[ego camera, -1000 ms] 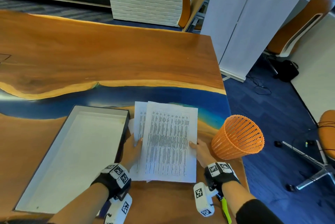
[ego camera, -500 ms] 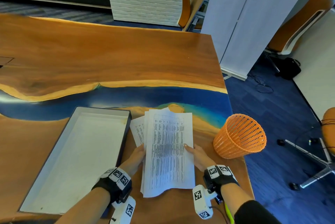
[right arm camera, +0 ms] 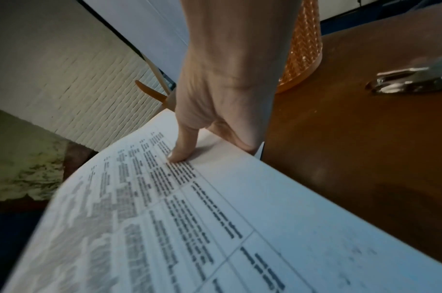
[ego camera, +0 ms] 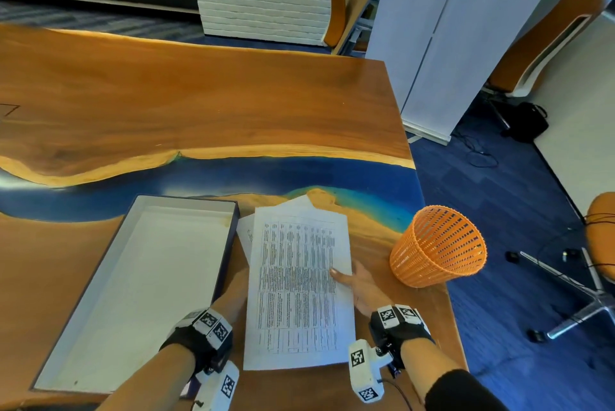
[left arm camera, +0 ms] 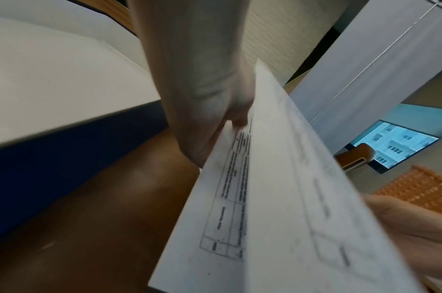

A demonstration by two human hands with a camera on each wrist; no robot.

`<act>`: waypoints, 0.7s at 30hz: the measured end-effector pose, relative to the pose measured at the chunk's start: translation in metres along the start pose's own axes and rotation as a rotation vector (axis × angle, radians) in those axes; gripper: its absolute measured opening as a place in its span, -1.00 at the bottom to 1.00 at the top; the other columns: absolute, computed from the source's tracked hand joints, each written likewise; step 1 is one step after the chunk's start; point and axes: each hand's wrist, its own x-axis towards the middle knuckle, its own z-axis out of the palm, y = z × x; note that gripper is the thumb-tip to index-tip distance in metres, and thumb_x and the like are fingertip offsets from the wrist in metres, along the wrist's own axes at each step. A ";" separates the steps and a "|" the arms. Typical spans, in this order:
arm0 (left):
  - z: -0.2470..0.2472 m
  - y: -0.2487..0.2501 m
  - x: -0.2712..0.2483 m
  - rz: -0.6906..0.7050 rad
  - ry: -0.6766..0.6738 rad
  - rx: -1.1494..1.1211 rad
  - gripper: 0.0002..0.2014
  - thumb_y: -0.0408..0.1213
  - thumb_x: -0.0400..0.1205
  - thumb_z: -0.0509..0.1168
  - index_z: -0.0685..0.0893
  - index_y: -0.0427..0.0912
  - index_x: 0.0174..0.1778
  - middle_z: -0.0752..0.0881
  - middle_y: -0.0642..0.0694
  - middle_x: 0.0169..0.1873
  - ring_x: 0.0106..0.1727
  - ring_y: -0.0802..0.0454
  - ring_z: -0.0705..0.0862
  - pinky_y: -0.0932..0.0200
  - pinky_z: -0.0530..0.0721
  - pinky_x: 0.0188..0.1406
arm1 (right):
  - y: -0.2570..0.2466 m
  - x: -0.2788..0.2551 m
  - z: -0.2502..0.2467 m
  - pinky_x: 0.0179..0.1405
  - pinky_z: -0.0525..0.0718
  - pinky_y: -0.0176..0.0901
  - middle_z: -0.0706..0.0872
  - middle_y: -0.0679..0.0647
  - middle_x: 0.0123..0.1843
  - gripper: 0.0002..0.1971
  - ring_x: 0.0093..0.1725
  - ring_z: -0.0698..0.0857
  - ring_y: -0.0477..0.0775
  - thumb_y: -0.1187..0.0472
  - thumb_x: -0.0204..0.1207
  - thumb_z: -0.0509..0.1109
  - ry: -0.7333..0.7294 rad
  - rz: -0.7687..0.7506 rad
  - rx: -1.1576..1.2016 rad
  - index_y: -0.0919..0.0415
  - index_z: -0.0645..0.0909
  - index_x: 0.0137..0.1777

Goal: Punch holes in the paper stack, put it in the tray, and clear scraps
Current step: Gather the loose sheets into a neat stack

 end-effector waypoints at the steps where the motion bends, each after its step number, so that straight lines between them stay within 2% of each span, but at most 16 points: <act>1: -0.001 0.001 0.002 0.041 -0.008 -0.053 -0.62 -0.05 0.66 0.15 0.64 -0.31 -0.21 0.75 -0.21 -0.44 -0.44 -0.05 0.74 0.17 0.74 -0.44 | 0.000 0.000 -0.003 -0.14 0.78 -0.01 0.78 0.11 0.06 -0.59 0.00 0.79 0.11 0.42 0.43 0.45 0.045 -0.014 -0.042 0.13 0.52 0.24; 2: -0.003 0.002 0.006 0.053 -0.027 -0.097 -0.54 0.07 0.65 0.09 0.68 -0.28 -0.10 0.77 -0.25 -0.31 -0.33 -0.12 0.77 0.08 0.77 -0.33 | 0.000 -0.001 -0.005 -0.05 0.75 0.03 0.76 0.13 0.09 -0.54 0.03 0.77 0.13 0.43 0.42 0.46 0.085 -0.027 -0.075 0.16 0.52 0.31; 3: -0.002 0.003 0.004 0.068 -0.024 -0.114 -0.51 0.10 0.64 0.06 0.68 -0.27 -0.02 0.78 -0.25 -0.24 -0.28 -0.13 0.79 0.02 0.78 -0.28 | 0.002 0.000 -0.008 0.04 0.72 0.10 0.74 0.16 0.11 -0.50 0.08 0.74 0.18 0.44 0.42 0.45 0.133 -0.038 -0.102 0.21 0.51 0.36; 4: -0.002 0.002 0.004 0.078 -0.032 -0.091 -0.56 0.04 0.66 0.07 0.66 -0.25 0.03 0.80 -0.24 -0.18 -0.24 -0.10 0.81 -0.02 0.79 -0.25 | 0.003 0.001 -0.009 0.15 0.68 0.17 0.72 0.19 0.15 -0.49 0.13 0.72 0.24 0.45 0.43 0.44 0.172 -0.049 -0.118 0.26 0.50 0.39; 6: -0.001 -0.002 0.006 0.104 -0.058 0.059 -0.74 -0.21 0.70 0.17 0.61 -0.24 0.21 0.77 -0.27 0.09 0.00 -0.12 0.80 -0.18 0.77 0.00 | 0.004 0.002 -0.008 0.31 0.60 0.29 0.68 0.26 0.24 -0.50 0.24 0.67 0.31 0.47 0.45 0.41 0.236 -0.068 -0.134 0.30 0.48 0.40; 7: -0.003 -0.006 0.009 0.123 -0.051 0.174 -0.71 -0.35 0.67 0.25 0.55 -0.25 0.32 0.71 -0.30 0.23 0.14 -0.17 0.75 -0.27 0.69 0.16 | 0.004 0.003 -0.007 0.33 0.57 0.32 0.66 0.28 0.28 -0.51 0.27 0.65 0.33 0.47 0.47 0.40 0.253 -0.070 -0.147 0.31 0.46 0.40; 9: -0.007 -0.014 0.015 0.161 -0.009 0.323 -0.56 -0.52 0.61 0.29 0.43 -0.25 0.42 0.63 -0.30 0.31 0.27 -0.23 0.67 -0.29 0.62 0.26 | 0.006 0.005 -0.003 0.35 0.55 0.35 0.62 0.30 0.34 -0.55 0.29 0.63 0.33 0.43 0.52 0.36 0.272 -0.060 -0.194 0.30 0.40 0.40; 11: -0.004 -0.017 0.014 0.224 0.029 0.373 -0.60 -0.54 0.62 0.27 0.44 -0.19 0.36 0.65 -0.27 0.26 0.29 -0.29 0.65 -0.24 0.66 0.22 | 0.006 0.006 0.003 0.39 0.52 0.34 0.59 0.27 0.38 -0.59 0.33 0.60 0.31 0.39 0.58 0.28 0.274 -0.058 -0.272 0.28 0.37 0.42; 13: 0.002 -0.018 0.013 0.330 0.085 0.419 -0.67 -0.46 0.64 0.24 0.44 -0.13 0.31 0.67 -0.15 0.17 0.27 -0.27 0.66 -0.15 0.70 0.18 | 0.003 0.003 0.010 0.41 0.51 0.29 0.59 0.24 0.39 -0.63 0.35 0.58 0.26 0.39 0.61 0.21 0.286 -0.103 -0.354 0.26 0.40 0.42; 15: 0.011 -0.012 0.008 0.454 0.148 0.441 -0.73 -0.40 0.70 0.19 0.43 -0.11 0.30 0.69 -0.05 0.12 0.20 -0.03 0.71 -0.01 0.73 0.17 | -0.007 -0.004 0.020 0.36 0.56 0.16 0.63 0.19 0.29 -0.65 0.27 0.61 0.17 0.43 0.61 0.14 0.351 -0.240 -0.402 0.24 0.44 0.37; 16: 0.016 -0.007 0.005 0.537 0.187 0.442 -0.76 -0.37 0.72 0.15 0.44 -0.08 0.28 0.69 -0.01 0.09 0.12 0.13 0.73 0.11 0.75 0.11 | -0.012 -0.007 0.025 0.29 0.59 0.09 0.64 0.16 0.22 -0.66 0.20 0.63 0.12 0.45 0.60 0.11 0.390 -0.334 -0.413 0.21 0.45 0.33; 17: 0.022 0.000 -0.001 0.626 0.216 0.445 -0.80 -0.33 0.74 0.13 0.44 -0.01 0.24 0.70 0.03 0.05 0.03 0.22 0.75 0.24 0.76 0.00 | -0.019 -0.011 0.031 0.22 0.62 0.06 0.65 0.12 0.14 -0.68 0.11 0.64 0.08 0.45 0.61 0.08 0.431 -0.438 -0.418 0.16 0.44 0.28; 19: 0.032 0.014 -0.009 0.768 0.246 0.435 -0.84 -0.25 0.74 0.09 0.41 0.15 0.13 0.70 0.04 -0.04 -0.14 0.16 0.77 0.25 0.77 -0.27 | -0.029 -0.016 0.040 0.04 0.70 0.05 0.65 0.03 -0.01 -0.78 -0.07 0.67 -0.01 0.38 0.66 0.06 0.479 -0.612 -0.436 0.07 0.36 0.17; 21: 0.039 0.023 -0.013 0.841 0.244 0.398 -0.87 -0.20 0.73 0.07 0.40 0.15 0.12 0.70 0.05 -0.05 -0.18 0.12 0.77 0.22 0.77 -0.35 | -0.034 -0.017 0.046 -0.07 0.75 0.09 0.63 -0.08 -0.10 -0.86 -0.15 0.68 -0.09 0.29 0.70 0.05 0.497 -0.714 -0.476 0.02 0.31 0.11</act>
